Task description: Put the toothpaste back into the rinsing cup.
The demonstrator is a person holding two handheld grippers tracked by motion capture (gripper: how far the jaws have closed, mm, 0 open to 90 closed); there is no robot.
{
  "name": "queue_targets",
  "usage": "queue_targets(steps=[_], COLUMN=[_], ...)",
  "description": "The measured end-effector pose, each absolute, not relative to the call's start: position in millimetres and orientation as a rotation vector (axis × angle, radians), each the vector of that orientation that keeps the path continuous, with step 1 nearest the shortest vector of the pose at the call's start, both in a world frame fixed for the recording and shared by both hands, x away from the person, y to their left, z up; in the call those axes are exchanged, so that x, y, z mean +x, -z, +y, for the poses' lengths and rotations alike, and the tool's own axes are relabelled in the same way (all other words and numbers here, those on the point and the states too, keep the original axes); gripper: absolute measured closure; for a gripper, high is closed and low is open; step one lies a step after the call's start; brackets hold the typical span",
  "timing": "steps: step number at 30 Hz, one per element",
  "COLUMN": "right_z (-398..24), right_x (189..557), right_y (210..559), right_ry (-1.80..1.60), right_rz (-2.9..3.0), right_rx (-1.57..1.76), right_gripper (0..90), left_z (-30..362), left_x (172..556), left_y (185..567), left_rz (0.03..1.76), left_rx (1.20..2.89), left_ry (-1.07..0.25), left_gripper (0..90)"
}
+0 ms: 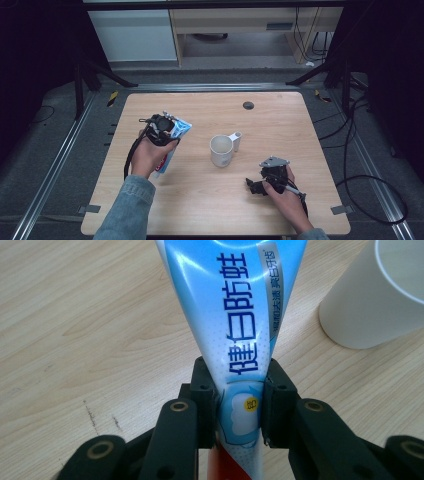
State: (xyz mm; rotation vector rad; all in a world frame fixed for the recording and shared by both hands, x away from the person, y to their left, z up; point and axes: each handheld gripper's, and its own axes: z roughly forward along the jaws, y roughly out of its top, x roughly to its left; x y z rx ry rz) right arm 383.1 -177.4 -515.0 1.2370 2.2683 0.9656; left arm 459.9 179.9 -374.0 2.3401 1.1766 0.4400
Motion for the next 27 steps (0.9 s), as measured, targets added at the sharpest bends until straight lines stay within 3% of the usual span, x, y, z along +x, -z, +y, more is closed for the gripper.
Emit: queue_targets(steps=[27], right_z=[-175], right_x=[381], right_y=[515], right_ry=[-0.970], right_rz=[2.267], right_rx=[1.238], right_gripper=[0.3], left_z=[166], left_x=[464], left_y=[350], left_rz=[1.135], left_rx=[2.227], left_ry=[-0.509], left_gripper=[72.2])
